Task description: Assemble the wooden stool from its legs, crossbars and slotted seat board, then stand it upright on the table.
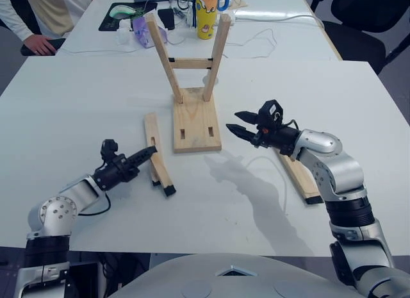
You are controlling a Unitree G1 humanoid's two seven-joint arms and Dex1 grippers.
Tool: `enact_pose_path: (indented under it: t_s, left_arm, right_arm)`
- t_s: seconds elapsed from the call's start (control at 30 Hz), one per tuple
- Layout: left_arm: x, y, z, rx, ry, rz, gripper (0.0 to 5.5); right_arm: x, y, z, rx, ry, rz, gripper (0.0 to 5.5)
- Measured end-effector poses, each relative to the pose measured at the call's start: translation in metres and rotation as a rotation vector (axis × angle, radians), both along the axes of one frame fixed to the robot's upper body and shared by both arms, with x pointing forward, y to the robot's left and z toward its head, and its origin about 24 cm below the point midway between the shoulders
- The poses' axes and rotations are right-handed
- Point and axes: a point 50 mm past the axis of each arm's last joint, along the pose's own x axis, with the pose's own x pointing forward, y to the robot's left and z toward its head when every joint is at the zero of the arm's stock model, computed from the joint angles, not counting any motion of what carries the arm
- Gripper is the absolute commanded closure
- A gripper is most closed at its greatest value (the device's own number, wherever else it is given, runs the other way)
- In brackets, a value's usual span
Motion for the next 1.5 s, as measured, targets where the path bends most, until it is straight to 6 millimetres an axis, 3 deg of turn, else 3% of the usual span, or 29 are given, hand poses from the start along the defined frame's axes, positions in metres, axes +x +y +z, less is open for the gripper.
enact_pose_path:
  t_s: [0.17, 0.4, 0.47, 0.6, 0.73, 0.83, 1.0, 1.13, 1.3, 1.5]
  left_arm:
    - [0.007, 0.010, 0.013, 0.039, -0.054, 0.081, 5.03]
    - [0.035, -0.001, 0.061, -0.025, -0.220, 0.367, 5.03]
    - [0.039, -0.012, 0.066, -0.039, -0.219, 0.385, 5.03]
    - [0.044, -0.044, 0.070, -0.054, -0.226, 0.321, 5.03]
    - [0.047, -0.063, 0.073, -0.054, -0.239, 0.279, 5.03]
    - [0.050, -0.075, 0.079, -0.058, -0.269, 0.250, 5.03]
    - [0.053, -0.082, 0.084, -0.068, -0.289, 0.229, 5.03]
    - [0.051, -0.087, 0.088, -0.069, -0.309, 0.208, 5.03]
    - [0.047, -0.088, 0.091, -0.064, -0.324, 0.190, 5.03]
    - [0.043, -0.073, 0.085, -0.011, -0.323, 0.262, 5.03]
  right_arm:
    - [0.000, 0.001, -0.001, 0.000, 0.002, 0.002, 3.33]
    - [-0.001, 0.005, 0.002, 0.006, 0.002, 0.026, 3.33]
    - [-0.001, 0.015, 0.011, 0.031, 0.005, 0.083, 3.33]
    - [-0.001, 0.054, 0.039, 0.111, 0.014, 0.240, 3.33]
    - [-0.007, 0.081, 0.044, 0.200, 0.165, 0.331, 3.33]
    - [-0.012, 0.091, 0.045, 0.253, 0.307, 0.380, 3.33]
    - [-0.009, 0.094, 0.028, 0.237, 0.443, 0.327, 3.33]
    - [0.009, 0.092, 0.010, 0.177, 0.455, 0.144, 3.33]
    - [0.029, 0.087, 0.010, 0.143, 0.358, -0.004, 3.33]
    - [0.025, 0.089, 0.017, 0.171, 0.338, 0.053, 3.33]
